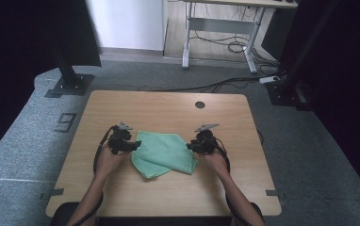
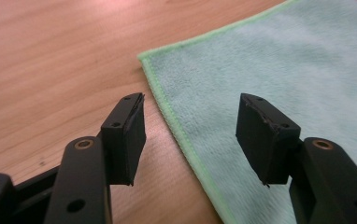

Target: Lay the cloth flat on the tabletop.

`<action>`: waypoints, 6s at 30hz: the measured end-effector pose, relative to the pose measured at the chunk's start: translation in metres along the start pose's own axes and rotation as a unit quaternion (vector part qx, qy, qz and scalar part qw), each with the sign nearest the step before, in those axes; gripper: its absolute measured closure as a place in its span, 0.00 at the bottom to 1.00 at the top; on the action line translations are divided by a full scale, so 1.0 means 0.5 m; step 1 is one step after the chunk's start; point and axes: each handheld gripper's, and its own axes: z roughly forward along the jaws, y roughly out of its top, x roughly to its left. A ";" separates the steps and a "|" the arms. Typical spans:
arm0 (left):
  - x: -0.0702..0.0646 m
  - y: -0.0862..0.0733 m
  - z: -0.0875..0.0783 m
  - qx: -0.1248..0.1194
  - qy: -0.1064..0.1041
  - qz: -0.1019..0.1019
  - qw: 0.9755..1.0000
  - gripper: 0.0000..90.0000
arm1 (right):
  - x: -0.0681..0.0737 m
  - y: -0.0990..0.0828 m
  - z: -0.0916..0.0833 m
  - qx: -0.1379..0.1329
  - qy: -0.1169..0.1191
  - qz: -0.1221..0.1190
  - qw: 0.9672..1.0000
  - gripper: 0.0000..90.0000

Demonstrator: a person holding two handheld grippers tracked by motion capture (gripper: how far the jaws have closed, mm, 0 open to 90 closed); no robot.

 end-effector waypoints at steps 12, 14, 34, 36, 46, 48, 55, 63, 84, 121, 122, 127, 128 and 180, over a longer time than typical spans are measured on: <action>-0.026 -0.024 0.031 0.017 0.014 0.027 0.999 0.46 | 0.026 0.025 0.020 -0.020 0.002 -0.013 1.000 0.96; -0.024 -0.025 0.030 0.019 0.011 0.024 0.999 0.46 | 0.045 0.037 0.003 -0.035 0.016 -0.026 0.999 0.96; -0.019 -0.031 0.029 0.011 0.001 0.019 1.000 0.46 | 0.157 0.009 0.027 0.004 0.098 -0.074 0.992 0.77; -0.019 -0.031 0.029 0.011 0.001 0.020 1.000 0.46 | 0.149 0.016 0.017 -0.005 0.090 -0.073 0.993 0.77; -0.017 -0.034 0.029 0.006 0.000 0.021 1.000 0.45 | 0.122 0.031 0.030 -0.004 0.066 -0.067 0.996 0.67; -0.017 -0.035 0.029 0.004 0.000 0.022 1.000 0.45 | 0.124 0.027 0.044 0.003 0.063 -0.074 0.995 0.67; -0.015 -0.042 0.030 -0.010 0.000 0.022 1.000 0.42 | 0.136 0.014 0.066 0.012 0.067 -0.082 0.994 0.92; -0.014 -0.044 0.030 -0.012 -0.001 0.024 1.000 0.42 | 0.120 0.040 0.006 -0.023 0.035 -0.095 0.995 0.95; 0.015 -0.002 0.031 -0.020 0.043 0.000 0.999 0.45 | -0.042 0.022 0.010 -0.017 -0.042 0.010 0.999 0.61; -0.010 0.097 -0.028 -0.040 0.023 0.014 0.999 0.34 | -0.115 0.034 -0.080 -0.027 -0.091 0.026 0.995 0.50; -0.014 0.098 -0.024 -0.040 0.021 0.020 0.999 0.33 | -0.114 0.031 -0.079 -0.026 -0.088 0.025 0.995 0.49; -0.022 0.098 -0.009 -0.039 0.003 0.026 0.999 0.28 | -0.101 0.028 -0.079 -0.030 -0.079 0.018 0.996 0.45; -0.023 0.096 -0.004 -0.035 0.002 0.027 0.999 0.26 | -0.098 0.027 -0.079 -0.029 -0.077 0.018 0.996 0.43; -0.062 -0.032 0.043 -0.007 0.046 0.061 0.997 0.16 | -0.056 -0.085 -0.008 -0.013 -0.117 0.039 0.992 0.07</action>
